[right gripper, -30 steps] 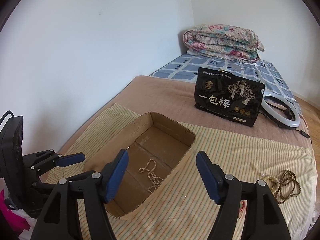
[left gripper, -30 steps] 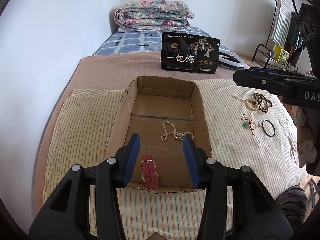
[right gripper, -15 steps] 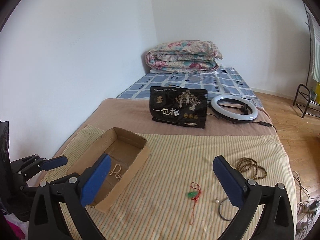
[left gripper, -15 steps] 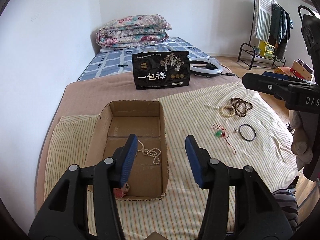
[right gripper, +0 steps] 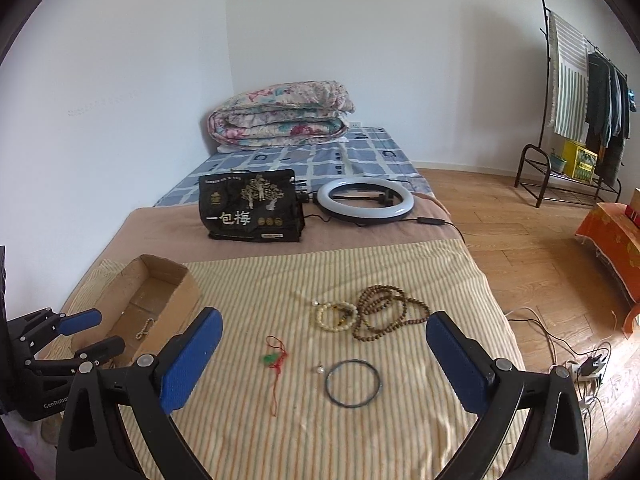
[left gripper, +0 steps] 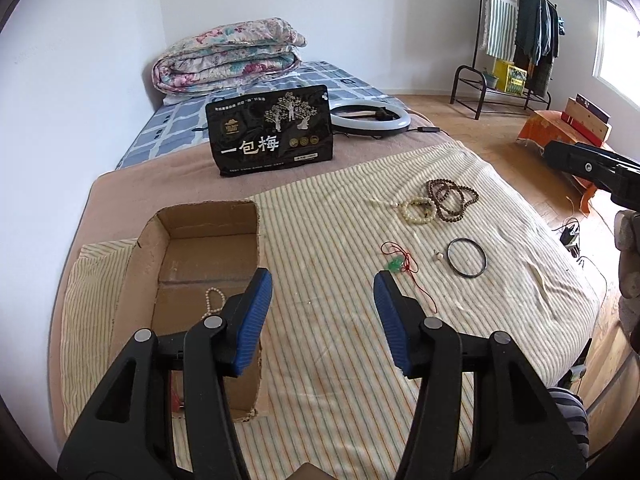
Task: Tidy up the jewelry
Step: 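Withdraw both tools from the box toward the remaining jewelry, then grasp the jade pendant with the left tool while the right tool grasps the dark bangle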
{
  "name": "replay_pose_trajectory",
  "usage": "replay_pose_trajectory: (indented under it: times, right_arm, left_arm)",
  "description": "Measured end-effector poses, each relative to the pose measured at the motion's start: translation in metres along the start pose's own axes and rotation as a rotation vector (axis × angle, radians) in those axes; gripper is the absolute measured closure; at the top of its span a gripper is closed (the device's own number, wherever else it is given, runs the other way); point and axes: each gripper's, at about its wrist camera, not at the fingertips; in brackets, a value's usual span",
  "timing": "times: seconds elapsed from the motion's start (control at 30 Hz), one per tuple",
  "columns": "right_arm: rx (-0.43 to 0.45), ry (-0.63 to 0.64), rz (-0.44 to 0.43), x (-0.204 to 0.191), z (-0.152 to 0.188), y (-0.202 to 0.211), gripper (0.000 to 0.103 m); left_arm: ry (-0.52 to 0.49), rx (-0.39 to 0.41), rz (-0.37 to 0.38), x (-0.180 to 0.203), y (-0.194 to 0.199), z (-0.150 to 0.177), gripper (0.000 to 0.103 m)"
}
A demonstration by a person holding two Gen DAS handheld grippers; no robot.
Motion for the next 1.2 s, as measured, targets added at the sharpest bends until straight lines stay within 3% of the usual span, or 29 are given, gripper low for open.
replay_pose_trajectory:
  times: [0.37, 0.57, 0.8, 0.93, 1.07, 1.2]
  right_arm:
    - [-0.024, -0.002, 0.056, 0.038, 0.025, -0.013, 0.000]
    - [-0.093, -0.023, 0.040, 0.062, 0.055, -0.038, 0.008]
    - [-0.182, 0.008, 0.002, 0.063, 0.085, -0.073, 0.010]
    - [-0.244, 0.026, -0.009, 0.060, 0.096, -0.096, 0.019]
    - [-0.279, 0.019, -0.015, 0.060, 0.102, -0.117, 0.018]
    - [-0.284, 0.068, -0.023, 0.050, 0.105, -0.132, 0.010]
  left_arm:
    - [-0.035, -0.058, 0.064, 0.031, -0.041, -0.003, 0.049]
    - [-0.060, -0.109, 0.088, 0.043, -0.070, 0.001, 0.049]
    - [-0.078, -0.191, 0.145, 0.059, -0.117, 0.002, 0.049]
    - [-0.070, -0.239, 0.170, 0.065, -0.145, 0.004, 0.054]
    - [-0.082, -0.262, 0.178, 0.072, -0.166, 0.007, 0.054]
    - [-0.091, -0.276, 0.185, 0.077, -0.181, 0.009, 0.054]
Point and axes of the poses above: each gripper's, at about its wrist camera, not at the fingertips, and y roughly against the way its jaws point, x to its right, z to its underside, and after that the axes turned 5 degrees about y, right-handed
